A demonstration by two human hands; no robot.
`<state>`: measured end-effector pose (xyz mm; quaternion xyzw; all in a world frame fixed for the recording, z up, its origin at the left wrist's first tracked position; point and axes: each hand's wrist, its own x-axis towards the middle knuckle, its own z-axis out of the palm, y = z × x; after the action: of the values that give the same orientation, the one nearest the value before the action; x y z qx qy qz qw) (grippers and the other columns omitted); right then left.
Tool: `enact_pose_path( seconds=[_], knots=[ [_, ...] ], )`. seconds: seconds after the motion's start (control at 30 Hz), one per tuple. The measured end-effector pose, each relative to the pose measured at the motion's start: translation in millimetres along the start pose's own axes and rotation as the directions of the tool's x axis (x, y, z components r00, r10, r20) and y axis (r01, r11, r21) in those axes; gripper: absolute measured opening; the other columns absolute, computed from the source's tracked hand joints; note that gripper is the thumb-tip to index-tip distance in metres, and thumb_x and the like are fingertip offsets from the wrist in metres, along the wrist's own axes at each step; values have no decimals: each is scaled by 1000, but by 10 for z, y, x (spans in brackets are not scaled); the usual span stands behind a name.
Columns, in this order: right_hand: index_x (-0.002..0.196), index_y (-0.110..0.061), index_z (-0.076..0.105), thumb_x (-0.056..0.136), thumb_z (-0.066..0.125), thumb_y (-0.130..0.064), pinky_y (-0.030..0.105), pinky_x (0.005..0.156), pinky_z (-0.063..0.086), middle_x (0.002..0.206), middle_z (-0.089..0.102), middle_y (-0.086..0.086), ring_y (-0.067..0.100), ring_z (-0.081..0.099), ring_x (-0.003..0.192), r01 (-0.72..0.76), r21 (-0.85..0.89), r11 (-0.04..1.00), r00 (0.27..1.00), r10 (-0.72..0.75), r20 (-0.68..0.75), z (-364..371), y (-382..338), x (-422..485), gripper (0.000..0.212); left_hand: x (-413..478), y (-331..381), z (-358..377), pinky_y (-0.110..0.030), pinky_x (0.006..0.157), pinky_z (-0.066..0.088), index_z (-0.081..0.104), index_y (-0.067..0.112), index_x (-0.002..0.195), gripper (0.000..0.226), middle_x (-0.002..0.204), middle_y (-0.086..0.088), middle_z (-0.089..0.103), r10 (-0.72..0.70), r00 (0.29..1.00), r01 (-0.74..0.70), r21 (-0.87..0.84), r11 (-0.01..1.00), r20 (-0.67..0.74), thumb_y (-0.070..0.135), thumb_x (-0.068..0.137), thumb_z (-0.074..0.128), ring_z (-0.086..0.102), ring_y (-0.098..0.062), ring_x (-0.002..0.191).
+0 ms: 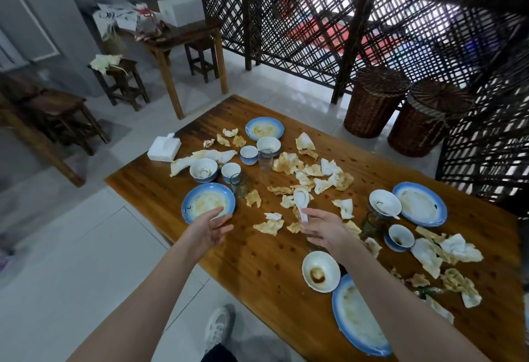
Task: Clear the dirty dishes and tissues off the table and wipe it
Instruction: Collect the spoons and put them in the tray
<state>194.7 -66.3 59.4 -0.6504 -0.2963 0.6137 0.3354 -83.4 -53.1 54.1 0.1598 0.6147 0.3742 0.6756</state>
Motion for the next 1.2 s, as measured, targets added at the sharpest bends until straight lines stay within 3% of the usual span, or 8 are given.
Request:
enact_pose_path(
  seconds=[0.23,0.37,0.47,0.57,0.67,0.83,1.03,1.2],
  knots=[
    [112,-16,66,84,66,4,17,54,53,90,68,5,10,66,69,-27,18,999,996,28,-89,433,-325,408,34,521,472,-285,-35,72,47,54,18,132,36,109,-1,71,-10,999,8,50,999,42,29,99,50,66,-25,98],
    [108,-20,68,83,69,0,22,63,54,97,68,6,18,67,86,-31,43,999,992,36,-123,652,-484,629,33,856,758,-399,-36,77,45,55,19,130,35,110,0,70,-19,998,13,86,996,61,32,98,51,66,-23,97],
    [108,-22,67,84,67,1,28,75,54,106,63,5,20,65,96,-77,59,995,985,85,-151,830,-576,805,33,1098,931,-468,-41,93,43,56,19,126,30,116,-5,66,-56,998,52,94,994,42,30,98,53,64,-25,99],
    [113,-20,66,85,65,3,25,64,51,107,64,6,19,66,93,-90,60,994,983,98,-157,991,-624,978,36,1347,1014,-558,-44,100,41,56,18,124,27,120,-8,61,-91,996,88,108,990,19,27,98,53,59,-28,108],
    [109,-23,66,85,65,4,24,57,47,102,65,3,17,67,88,-118,67,991,969,130,-211,1114,-649,1114,36,1597,1042,-631,-41,90,46,56,17,124,25,113,-10,58,-115,993,113,94,989,16,19,99,50,59,-29,103],
    [107,-25,66,86,65,2,26,65,52,105,64,4,20,66,93,-137,103,985,958,158,-240,1200,-558,1206,34,2023,1068,-689,-47,104,44,56,21,123,25,112,-10,58,-170,983,164,91,982,68,13,99,51,61,-28,103],
    [110,-21,64,86,64,4,40,88,52,108,63,10,25,65,96,-152,186,971,941,199,-273,1200,-426,1207,35,2233,1121,-629,-34,78,53,54,20,124,31,110,-9,61,-211,968,187,168,968,134,7,96,56,66,-23,94],
    [109,-24,64,84,67,2,36,82,53,108,64,8,23,66,95,-157,194,968,937,208,-281,1169,-361,1162,36,2228,1151,-588,-31,84,52,54,18,126,35,118,-12,58,-224,962,191,198,961,159,2,95,55,64,-23,104]
  ],
)
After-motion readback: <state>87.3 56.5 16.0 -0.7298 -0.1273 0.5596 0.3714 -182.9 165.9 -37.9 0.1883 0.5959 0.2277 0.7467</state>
